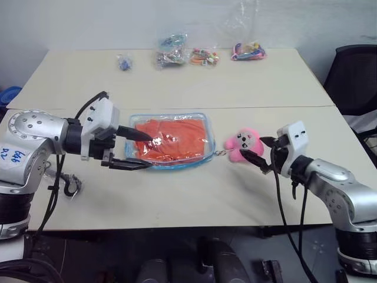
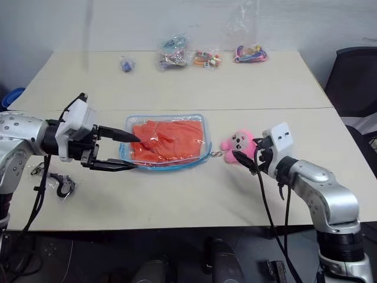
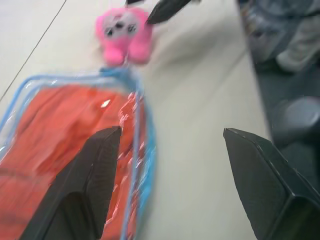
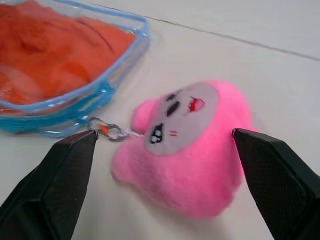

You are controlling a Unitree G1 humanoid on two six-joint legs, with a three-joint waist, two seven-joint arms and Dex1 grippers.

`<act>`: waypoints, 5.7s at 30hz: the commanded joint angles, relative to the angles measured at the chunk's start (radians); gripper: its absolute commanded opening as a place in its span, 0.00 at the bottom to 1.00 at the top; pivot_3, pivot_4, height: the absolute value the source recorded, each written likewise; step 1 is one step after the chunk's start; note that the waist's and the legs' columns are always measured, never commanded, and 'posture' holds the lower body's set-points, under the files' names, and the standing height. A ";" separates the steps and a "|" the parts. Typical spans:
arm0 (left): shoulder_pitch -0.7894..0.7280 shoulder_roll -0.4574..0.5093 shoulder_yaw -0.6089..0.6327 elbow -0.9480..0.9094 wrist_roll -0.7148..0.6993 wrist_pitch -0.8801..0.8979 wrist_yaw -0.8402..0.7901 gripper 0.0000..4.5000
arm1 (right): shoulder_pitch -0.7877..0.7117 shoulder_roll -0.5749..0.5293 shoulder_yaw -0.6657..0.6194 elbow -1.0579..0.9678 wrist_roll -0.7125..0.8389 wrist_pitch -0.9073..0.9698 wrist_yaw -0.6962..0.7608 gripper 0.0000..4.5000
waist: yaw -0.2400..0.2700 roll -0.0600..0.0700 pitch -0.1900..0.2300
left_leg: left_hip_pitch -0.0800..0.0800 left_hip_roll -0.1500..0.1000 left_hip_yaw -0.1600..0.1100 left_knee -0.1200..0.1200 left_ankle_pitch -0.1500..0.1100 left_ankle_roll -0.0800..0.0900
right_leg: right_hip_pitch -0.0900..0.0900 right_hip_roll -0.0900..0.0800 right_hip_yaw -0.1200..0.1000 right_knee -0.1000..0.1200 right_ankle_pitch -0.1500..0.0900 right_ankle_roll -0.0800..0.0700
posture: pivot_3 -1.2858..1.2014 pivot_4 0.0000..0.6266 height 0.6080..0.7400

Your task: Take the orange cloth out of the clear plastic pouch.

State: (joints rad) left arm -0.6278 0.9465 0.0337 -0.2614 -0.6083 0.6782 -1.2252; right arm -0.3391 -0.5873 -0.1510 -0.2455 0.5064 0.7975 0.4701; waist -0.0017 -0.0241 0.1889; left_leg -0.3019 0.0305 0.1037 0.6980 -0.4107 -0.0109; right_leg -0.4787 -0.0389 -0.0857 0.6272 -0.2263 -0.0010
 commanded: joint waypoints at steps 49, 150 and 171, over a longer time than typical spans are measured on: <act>0.030 -0.125 -0.156 0.012 0.193 -0.122 0.090 0.78 | -0.166 -0.033 0.554 0.075 -0.479 -0.921 0.579 0.14 | -0.001 0.000 0.000 | 0.003 0.001 0.005 0.000 -0.001 -0.004 | -0.001 0.010 0.011 0.000 -0.001 -0.001 | 0.52 0.24 1.00; 0.271 -0.126 -0.066 -0.005 0.230 -0.069 0.136 0.00 | -0.436 0.007 0.541 0.574 -0.698 -1.413 0.555 0.00 | -0.004 0.000 0.000 | 0.004 0.005 0.005 0.000 -0.002 -0.002 | -0.003 0.009 0.011 0.001 -0.001 -0.001 | 0.52 0.24 1.00; 0.291 0.115 0.245 0.340 0.193 -0.100 0.118 0.00 | -0.239 -0.322 0.436 0.437 -0.549 -1.615 0.612 0.00 | -0.003 0.000 0.000 | 0.004 0.005 0.005 -0.001 -0.002 -0.002 | -0.004 0.009 0.010 0.000 -0.001 -0.001 | 0.52 0.24 1.00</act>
State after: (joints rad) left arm -0.3149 1.0229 0.2274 0.0345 -0.4291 0.5973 -1.1019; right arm -0.5883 -0.8680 0.3313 0.2052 -0.0735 -0.7665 1.0648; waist -0.0043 -0.0240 0.1890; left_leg -0.2978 0.0355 0.1088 0.6972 -0.4132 -0.0132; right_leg -0.4823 -0.0302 -0.0753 0.6268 -0.2271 -0.0025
